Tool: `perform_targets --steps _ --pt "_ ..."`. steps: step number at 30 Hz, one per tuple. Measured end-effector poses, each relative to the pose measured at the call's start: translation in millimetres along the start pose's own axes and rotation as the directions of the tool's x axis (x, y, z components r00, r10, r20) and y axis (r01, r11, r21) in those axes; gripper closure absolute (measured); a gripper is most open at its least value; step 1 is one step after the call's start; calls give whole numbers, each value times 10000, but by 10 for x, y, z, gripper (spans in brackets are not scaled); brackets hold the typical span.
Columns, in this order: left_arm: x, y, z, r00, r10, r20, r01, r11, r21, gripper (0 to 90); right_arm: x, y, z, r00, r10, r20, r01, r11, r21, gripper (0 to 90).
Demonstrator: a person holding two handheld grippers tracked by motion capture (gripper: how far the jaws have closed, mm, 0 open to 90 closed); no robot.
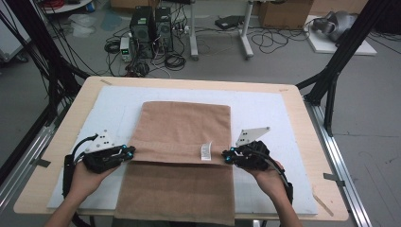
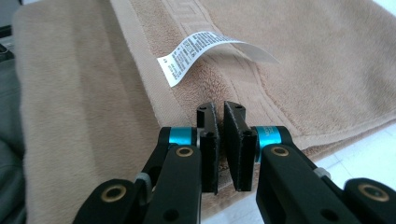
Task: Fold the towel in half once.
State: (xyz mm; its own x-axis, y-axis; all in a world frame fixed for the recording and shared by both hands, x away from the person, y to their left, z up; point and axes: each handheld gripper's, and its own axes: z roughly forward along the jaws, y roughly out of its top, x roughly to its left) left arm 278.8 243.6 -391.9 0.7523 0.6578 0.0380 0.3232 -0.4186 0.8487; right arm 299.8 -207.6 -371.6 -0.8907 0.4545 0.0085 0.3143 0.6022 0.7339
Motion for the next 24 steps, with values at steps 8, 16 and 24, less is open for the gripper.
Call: perform_targets --steps 8,16,24 --pt "-224 83 -293 9982 599 34 -599 9980 -202 862 200 70 -230 9983 -562 -120 559 9982 -228 843" --pt "-601 -50 -720 9875 995 1226 -966 9949 -293 788 563 -42 -562 9757 -1556 -1540 1463 9868 -701 774" --pt "-485 -227 -466 9924 811 928 -808 9967 -73 642 417 -213 -224 9835 -810 -1615 767 9965 -323 633"
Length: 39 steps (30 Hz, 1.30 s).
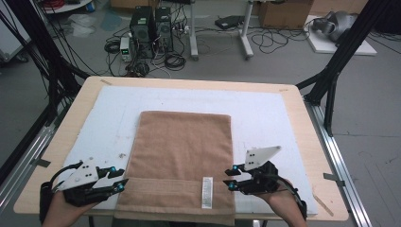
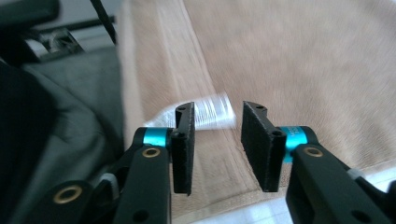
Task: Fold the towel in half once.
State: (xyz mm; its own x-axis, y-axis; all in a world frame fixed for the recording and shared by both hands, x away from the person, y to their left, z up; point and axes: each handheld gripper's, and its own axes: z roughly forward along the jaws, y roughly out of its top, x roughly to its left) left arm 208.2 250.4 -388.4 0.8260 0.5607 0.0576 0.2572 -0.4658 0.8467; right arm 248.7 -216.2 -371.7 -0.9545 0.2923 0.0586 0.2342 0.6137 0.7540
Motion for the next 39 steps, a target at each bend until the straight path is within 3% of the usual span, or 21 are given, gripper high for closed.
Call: perform_targets --steps 5,11,14,17,19,24,30,32,34,36,39 --pt "89 -121 245 9998 -203 -45 204 9997 123 640 -115 -120 286 9987 369 343 -384 9982 466 592" --pt "139 -239 484 9997 -244 73 237 9958 885 636 -218 -220 472 9956 725 595 -776 9930 889 604" --pt "142 -312 551 9992 -267 296 226 9910 1318 684 -196 -249 561 9976 432 538 -500 9899 1330 667" --pt "122 -341 551 9987 -346 384 302 9935 1093 765 -155 -266 614 9978 309 584 -387 9896 1383 760" --pt "93 -332 553 9995 -201 224 175 9936 1119 835 -154 -258 613 9979 306 579 -385 9895 1394 844" --pt "82 -300 488 9999 -134 29 131 9958 903 888 -124 -188 545 9986 85 516 -148 9924 1225 872" --pt "44 -222 226 9998 -208 26 207 9995 231 899 -12 -38 376 9988 -243 414 206 9961 856 872" --pt "19 -219 147 9999 -101 36 100 9996 272 899 26 3 335 9992 -296 281 274 9967 761 871" --pt "4 -254 131 9998 -67 185 59 9990 435 897 39 0 363 9992 -364 183 344 9945 988 862" --pt "-7 -301 163 9997 -115 215 101 9979 640 852 20 -42 422 9983 -266 520 196 9912 1311 732" --pt "5 -351 228 9993 -361 137 350 9970 694 734 0 -101 415 9981 175 590 -222 9966 788 674"
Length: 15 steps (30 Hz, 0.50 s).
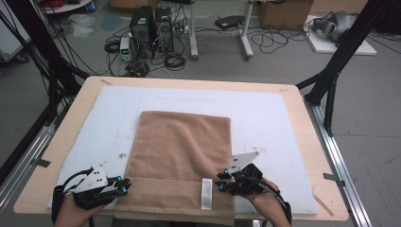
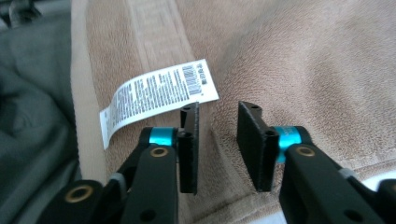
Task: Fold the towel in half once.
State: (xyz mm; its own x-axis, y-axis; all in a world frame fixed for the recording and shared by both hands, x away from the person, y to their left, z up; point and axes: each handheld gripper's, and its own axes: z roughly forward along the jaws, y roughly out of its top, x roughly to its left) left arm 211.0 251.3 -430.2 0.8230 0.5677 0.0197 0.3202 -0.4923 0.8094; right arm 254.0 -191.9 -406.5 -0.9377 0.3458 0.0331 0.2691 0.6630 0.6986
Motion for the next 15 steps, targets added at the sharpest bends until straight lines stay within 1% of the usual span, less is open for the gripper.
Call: perform_targets --steps 1,3,5,6,8,9,10,11,12,13,15 --pt "8 -4 21 10000 -88 -24 88 10000 -46 702 7 -13 -7 10000 -24 11 24 9999 -103 655" --pt "29 4 66 9999 -99 -89 98 9999 -114 674 29 -42 -11 10000 25 -48 -26 9999 -143 641" --pt "55 27 129 9998 -119 -178 117 9999 -101 622 36 -86 19 9998 185 -56 -185 9998 32 615" --pt "67 38 164 9998 -109 -142 108 9999 -76 614 29 -103 37 9997 241 -54 -240 9996 121 615" --pt "83 56 240 10000 -67 10 67 9999 85 609 10 -147 85 9995 319 3 -319 9991 285 615" --pt "85 57 291 10000 33 92 -35 9995 322 609 1 -167 110 9992 401 -16 -400 9987 322 621" --pt "81 50 324 9999 106 105 -111 9988 483 617 -10 -190 143 9991 426 2 -426 9981 449 638" --pt "74 34 341 9997 205 110 -209 9991 364 635 -15 -204 163 9991 427 -2 -426 9978 514 653" --pt "80 24 341 9997 114 195 -120 9995 283 674 -18 -217 176 9988 497 -54 -494 9978 450 677" --pt "83 17 340 9998 10 196 -14 9997 234 711 -27 -227 179 9985 541 -44 -539 9980 341 715" --pt "63 9 336 9999 24 136 -26 9999 157 804 -36 -229 178 9986 531 -31 -530 9980 341 785"
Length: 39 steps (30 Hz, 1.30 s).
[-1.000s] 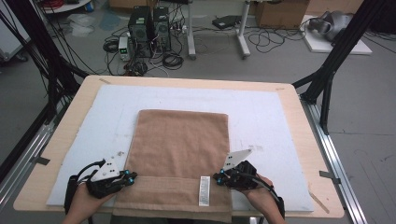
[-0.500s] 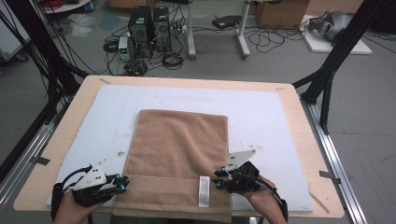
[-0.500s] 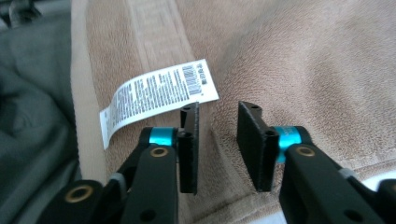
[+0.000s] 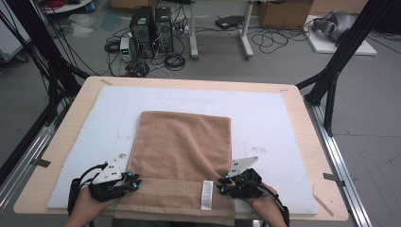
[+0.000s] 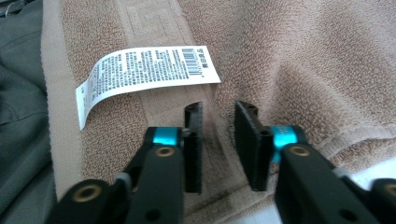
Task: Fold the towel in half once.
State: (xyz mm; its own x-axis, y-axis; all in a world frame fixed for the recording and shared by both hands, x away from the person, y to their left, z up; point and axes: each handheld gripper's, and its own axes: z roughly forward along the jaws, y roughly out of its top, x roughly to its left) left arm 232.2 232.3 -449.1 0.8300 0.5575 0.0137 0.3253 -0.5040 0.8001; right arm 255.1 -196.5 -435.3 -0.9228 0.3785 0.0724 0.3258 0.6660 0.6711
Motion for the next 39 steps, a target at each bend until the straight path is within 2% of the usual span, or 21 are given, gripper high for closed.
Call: perform_targets --steps 2,4,6,8,10,11,13,15,16,18,19,20,21,23,26,31,34,39 --pt "-11 14 1 10000 21 -35 -21 10000 40 856 6 15 -4 9999 -105 -9 105 9999 73 827" --pt "-15 32 -4 10000 73 -66 -72 9999 102 869 21 33 -12 9997 -244 9 244 9997 87 846" --pt "-11 52 -44 10000 55 -45 -55 10000 -32 873 32 45 -42 9995 -319 -3 319 9995 13 851" --pt "-9 83 -115 9999 -96 -30 95 9994 -318 875 43 59 -94 9996 -281 -36 280 9994 -202 853" --pt "-34 140 -215 10000 -5 -35 3 9986 -527 875 68 91 -164 9996 -278 -83 274 9984 -499 853" --pt "-49 162 -251 10000 4 -37 -6 9980 -629 875 81 122 -212 9989 -460 -27 457 9970 -622 853" --pt "-88 216 -376 9999 105 25 -103 9963 -855 875 120 175 -288 9986 -529 -26 525 9956 -776 853" --pt "-114 227 -471 9998 165 53 -160 9957 -907 875 164 221 -368 9979 -634 -125 621 9942 -884 850" --pt "-108 204 -493 9999 66 144 -53 9963 -862 874 171 230 -382 9973 -711 -197 692 9940 -846 841" --pt "-75 115 -473 9997 -151 181 160 9985 -529 869 156 212 -338 9966 -596 -573 564 9969 -555 761" --pt "-60 62 -447 9992 -316 249 326 9987 -388 856 146 192 -303 9981 -467 -390 456 9985 -302 681" --pt "-57 14 -422 9986 -506 171 512 9981 -335 792 129 169 -274 9994 -266 -232 262 9995 -178 640" --pt "-63 -23 -403 9982 -584 142 588 9978 -297 709 116 143 -254 9998 -87 -167 81 9994 -331 630" --pt "-92 -66 -367 9976 -617 321 629 9973 -382 702 117 112 -231 9994 -4 -354 -15 9986 -535 629" --pt "-149 -60 -300 9986 -374 378 384 9989 -265 693 122 110 -167 9993 -115 -364 100 9991 -419 628" --pt "-147 -42 -205 9992 -295 284 300 9994 -171 694 49 41 -10 9988 19 -496 0 9992 390 681" --pt "-158 -72 -159 9992 -273 286 273 9996 -6 692 0 -13 -22 9964 373 -765 -361 9992 169 738" --pt "-155 -55 -166 9989 -405 253 413 9987 -306 667 13 0 -53 9971 125 -749 -107 9996 245 746"
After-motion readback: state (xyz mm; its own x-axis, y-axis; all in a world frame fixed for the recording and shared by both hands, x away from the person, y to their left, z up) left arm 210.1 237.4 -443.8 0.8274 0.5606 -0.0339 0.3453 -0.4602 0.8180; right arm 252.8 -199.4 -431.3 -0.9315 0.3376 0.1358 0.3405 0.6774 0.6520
